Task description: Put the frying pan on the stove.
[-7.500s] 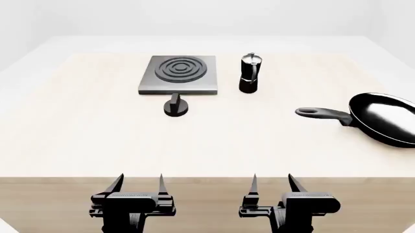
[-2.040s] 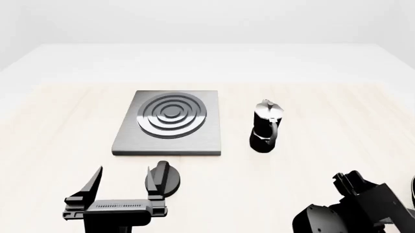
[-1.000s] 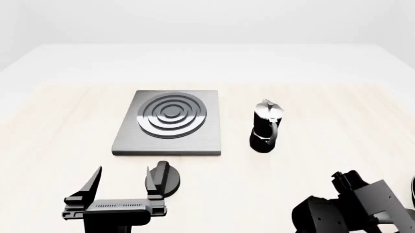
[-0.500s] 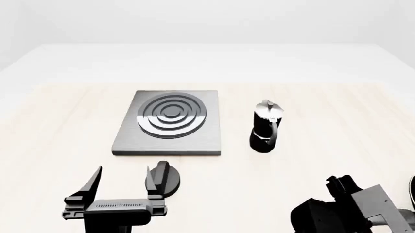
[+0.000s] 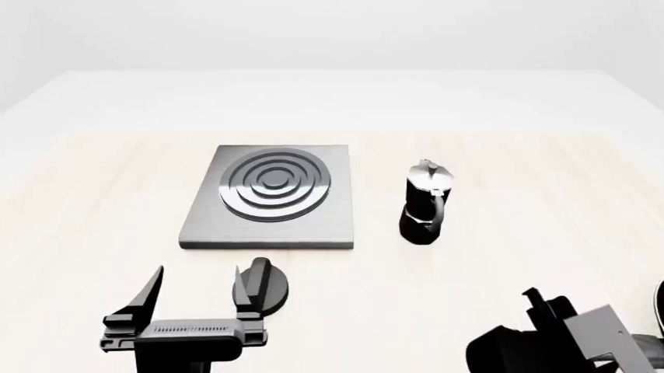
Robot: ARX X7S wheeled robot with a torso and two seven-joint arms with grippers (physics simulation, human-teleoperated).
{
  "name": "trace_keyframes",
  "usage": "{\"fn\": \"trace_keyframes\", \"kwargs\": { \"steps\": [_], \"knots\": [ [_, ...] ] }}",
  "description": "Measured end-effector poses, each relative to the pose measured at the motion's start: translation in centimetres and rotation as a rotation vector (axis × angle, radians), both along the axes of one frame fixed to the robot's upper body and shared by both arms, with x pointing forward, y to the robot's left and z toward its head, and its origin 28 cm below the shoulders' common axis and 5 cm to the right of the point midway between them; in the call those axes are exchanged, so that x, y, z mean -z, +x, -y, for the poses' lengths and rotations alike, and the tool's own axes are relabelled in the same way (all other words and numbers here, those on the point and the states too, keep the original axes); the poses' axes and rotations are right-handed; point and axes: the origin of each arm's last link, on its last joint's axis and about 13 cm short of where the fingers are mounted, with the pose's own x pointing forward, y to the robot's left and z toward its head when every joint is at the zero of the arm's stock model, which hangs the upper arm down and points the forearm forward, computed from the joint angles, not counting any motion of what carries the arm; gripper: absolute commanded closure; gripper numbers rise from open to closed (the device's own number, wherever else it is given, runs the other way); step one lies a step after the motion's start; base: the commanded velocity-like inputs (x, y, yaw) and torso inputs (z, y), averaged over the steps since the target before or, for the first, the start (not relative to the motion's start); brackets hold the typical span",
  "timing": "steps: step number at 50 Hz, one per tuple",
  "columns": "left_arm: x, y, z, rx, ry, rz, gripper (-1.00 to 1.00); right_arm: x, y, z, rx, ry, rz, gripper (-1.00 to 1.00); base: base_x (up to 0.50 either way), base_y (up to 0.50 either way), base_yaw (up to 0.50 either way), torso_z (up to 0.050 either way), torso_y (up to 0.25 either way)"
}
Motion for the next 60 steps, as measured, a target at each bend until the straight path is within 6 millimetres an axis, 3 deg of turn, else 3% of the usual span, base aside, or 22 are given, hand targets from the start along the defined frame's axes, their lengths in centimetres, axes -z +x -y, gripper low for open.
{"fn": "trace_keyframes", "kwargs": {
  "steps": [13, 32, 60],
  "knots": [
    [0.0, 0.0, 0.0, 0.0, 0.0, 0.001, -1.0, -0.2, -1.0, 0.0, -0.03, -0.003, 0.091, 1.0, 0.0, 0.0, 0.0, 0.0, 0.0],
    [0.1, 0.1, 0.0, 0.001, 0.001, 0.001, -1.0, -3.4, -2.9, -1.5, -0.269, -0.178, 0.303, 1.0, 0.0, 0.0, 0.0, 0.0, 0.001],
    [0.0, 0.0, 0.0, 0.001, 0.001, 0.003, -1.0, -5.6, -4.3, -2.9, -0.458, -0.278, 0.435, 1.0, 0.0, 0.0, 0.0, 0.0, 0.001]
  ]
}}
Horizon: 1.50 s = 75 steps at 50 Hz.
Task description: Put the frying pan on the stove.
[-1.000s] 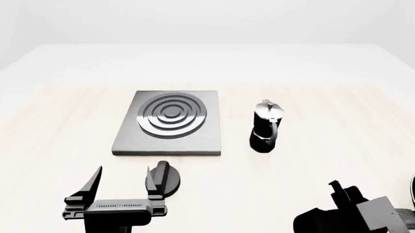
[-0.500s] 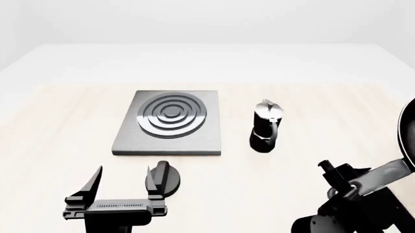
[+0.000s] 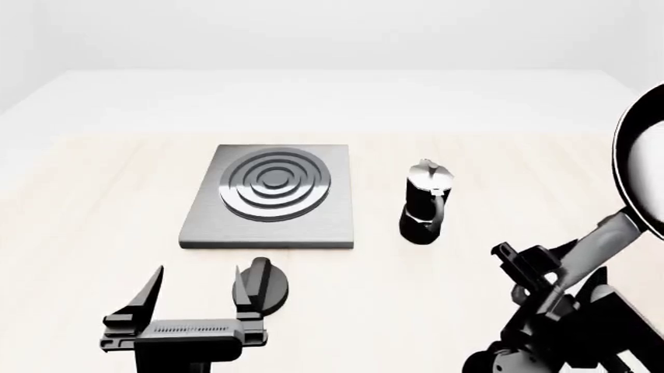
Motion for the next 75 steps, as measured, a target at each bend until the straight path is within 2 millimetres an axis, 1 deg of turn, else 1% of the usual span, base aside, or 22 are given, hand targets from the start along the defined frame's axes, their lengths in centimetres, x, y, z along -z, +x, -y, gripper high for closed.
{"fn": "trace_keyframes", "kwargs": {
  "steps": [35, 45, 58, 75],
  "knots": [
    [0.0, 0.0, 0.0, 0.0, 0.003, 0.001, -1.0, -1.2, -0.3, -2.0, -0.331, -0.128, 0.084, 1.0, 0.0, 0.0, 0.0, 0.0, 0.001],
    [-0.1, 0.0, -0.1, -0.002, 0.002, 0.003, -1.0, -1.5, -0.3, -2.6, -0.44, -0.183, 0.077, 1.0, 0.0, 0.0, 0.0, 0.002, 0.002],
    [-0.1, 0.0, -0.1, -0.004, 0.003, 0.003, -1.0, -1.7, 0.2, -3.3, -0.588, -0.252, 0.042, 1.0, 0.0, 0.0, 0.0, 0.0, 0.002],
    [0.0, 0.1, 0.0, -0.003, 0.004, 0.0, -1.0, -2.4, 0.7, -3.6, -0.722, -0.328, -0.004, 1.0, 0.0, 0.0, 0.0, 0.001, 0.002]
  ]
}}
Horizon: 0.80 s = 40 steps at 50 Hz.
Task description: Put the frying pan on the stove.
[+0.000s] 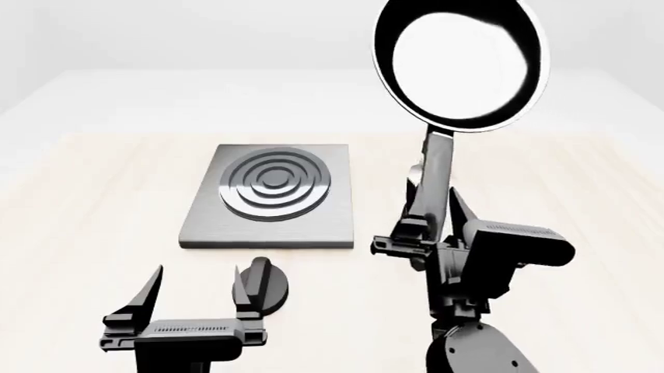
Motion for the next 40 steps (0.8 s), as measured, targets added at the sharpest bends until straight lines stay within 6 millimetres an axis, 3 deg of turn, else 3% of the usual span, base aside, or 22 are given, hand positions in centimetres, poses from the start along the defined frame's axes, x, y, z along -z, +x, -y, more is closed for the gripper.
{"fn": "trace_keyframes", "kwargs": {
  "steps": [40],
  "knots": [
    [0.0, 0.1, -0.1, -0.003, -0.005, -0.002, -1.0, 0.0, 0.5, -0.8, -0.295, -0.144, -0.075, 1.0, 0.0, 0.0, 0.0, 0.001, 0.002]
  ]
}}
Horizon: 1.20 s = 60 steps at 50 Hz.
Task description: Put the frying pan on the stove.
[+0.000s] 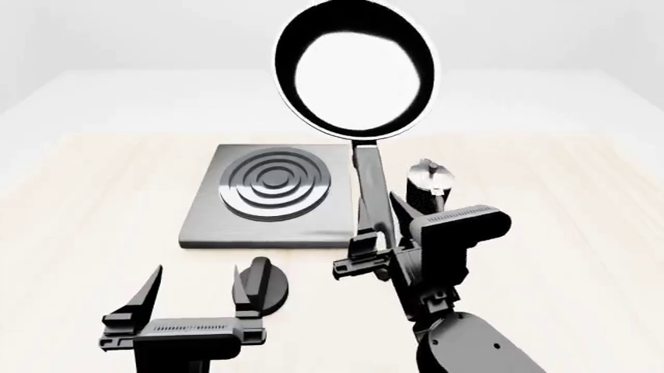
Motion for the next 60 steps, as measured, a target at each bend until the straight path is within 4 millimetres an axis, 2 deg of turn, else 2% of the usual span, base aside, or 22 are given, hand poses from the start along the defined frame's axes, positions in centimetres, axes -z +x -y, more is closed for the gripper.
{"fn": "trace_keyframes", "kwargs": {
  "steps": [31, 60],
  "knots": [
    [-0.1, 0.0, -0.1, -0.004, -0.001, 0.003, -1.0, -0.7, 1.8, 0.5, -0.145, -0.082, -0.069, 1.0, 0.0, 0.0, 0.0, 0.0, 0.002],
    [-0.1, 0.1, -0.1, -0.005, -0.001, 0.002, -1.0, -1.0, 4.0, 0.0, -0.235, -0.149, -0.163, 1.0, 0.0, 0.0, 0.0, 0.001, 0.002]
  ]
}}
